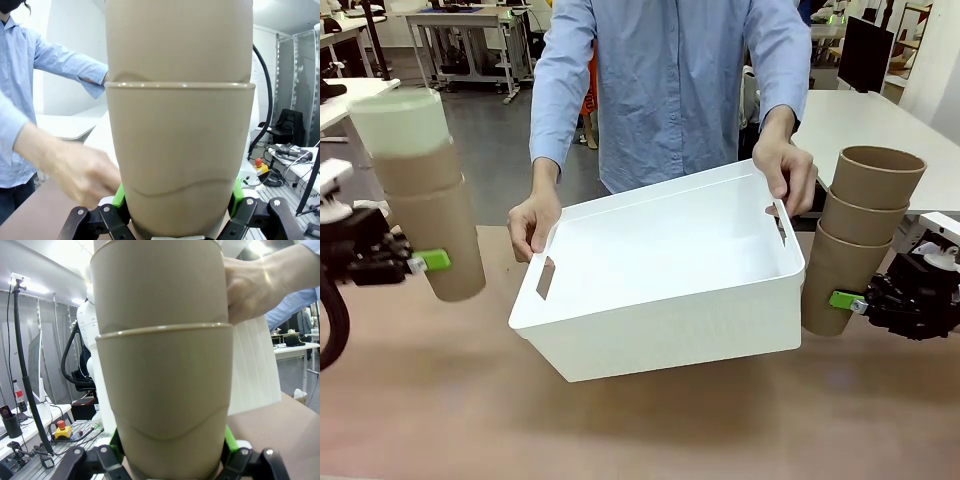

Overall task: Stack the cups and store them in the basket.
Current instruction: Place the stack of Reusable plastic cups into the Pantry Basket.

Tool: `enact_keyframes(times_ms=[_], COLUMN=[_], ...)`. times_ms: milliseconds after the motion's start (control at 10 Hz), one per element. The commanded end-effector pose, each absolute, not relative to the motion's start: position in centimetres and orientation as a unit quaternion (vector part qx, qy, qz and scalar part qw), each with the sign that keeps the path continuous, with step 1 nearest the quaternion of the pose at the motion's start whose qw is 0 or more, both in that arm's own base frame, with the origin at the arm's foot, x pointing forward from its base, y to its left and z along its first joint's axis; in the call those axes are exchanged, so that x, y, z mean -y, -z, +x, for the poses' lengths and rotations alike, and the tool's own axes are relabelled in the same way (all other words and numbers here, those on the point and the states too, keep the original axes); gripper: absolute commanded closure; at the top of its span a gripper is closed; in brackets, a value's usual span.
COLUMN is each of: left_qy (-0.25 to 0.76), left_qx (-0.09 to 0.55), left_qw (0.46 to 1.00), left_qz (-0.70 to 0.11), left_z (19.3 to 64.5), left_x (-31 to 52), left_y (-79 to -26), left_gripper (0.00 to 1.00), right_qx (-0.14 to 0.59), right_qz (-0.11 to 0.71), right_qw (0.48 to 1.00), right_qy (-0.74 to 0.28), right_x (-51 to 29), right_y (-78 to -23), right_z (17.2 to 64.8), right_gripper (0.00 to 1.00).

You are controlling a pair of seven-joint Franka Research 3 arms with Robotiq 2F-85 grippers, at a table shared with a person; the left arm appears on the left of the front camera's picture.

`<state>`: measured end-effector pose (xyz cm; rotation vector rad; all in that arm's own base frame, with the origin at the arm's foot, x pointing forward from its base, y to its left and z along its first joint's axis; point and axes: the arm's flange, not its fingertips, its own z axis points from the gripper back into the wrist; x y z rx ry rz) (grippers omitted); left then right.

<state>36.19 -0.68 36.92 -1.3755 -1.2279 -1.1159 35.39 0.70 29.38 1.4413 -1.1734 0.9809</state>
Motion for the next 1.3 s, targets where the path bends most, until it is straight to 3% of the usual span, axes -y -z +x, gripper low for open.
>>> enact_keyframes(times_ms=[0,300,600,1200], left_qy=[0.456,0.509,0.551,0.602], left_qx=[0.484,0.410,0.348,0.248], left_qw=[0.499,0.559,0.626,0.707], left_qz=[-0.556,-0.509,-0.429,-0.277], left_z=[34.9,33.1,32.4,35.7], left_x=[1.4,6.3,13.1,24.8], left_y=[-43.7,-51.9,-55.3,-52.2], left_gripper=[0.14,0.14,0.14,0.14], right_qx=[0.486,0.486,0.486,0.486], right_qz=[0.595,0.595,0.595,0.595], right_qw=[0.494,0.494,0.494,0.494], right_qy=[-0.407,-0.407,-0.407,-0.407], right_x=[-0.9,-0.9,-0.9,-0.9], right_y=[-29.7,-29.7,-29.7,-29.7], right_z=[35.5,35.5,35.5,35.5], right_gripper=[0.14,0.14,0.14,0.14])
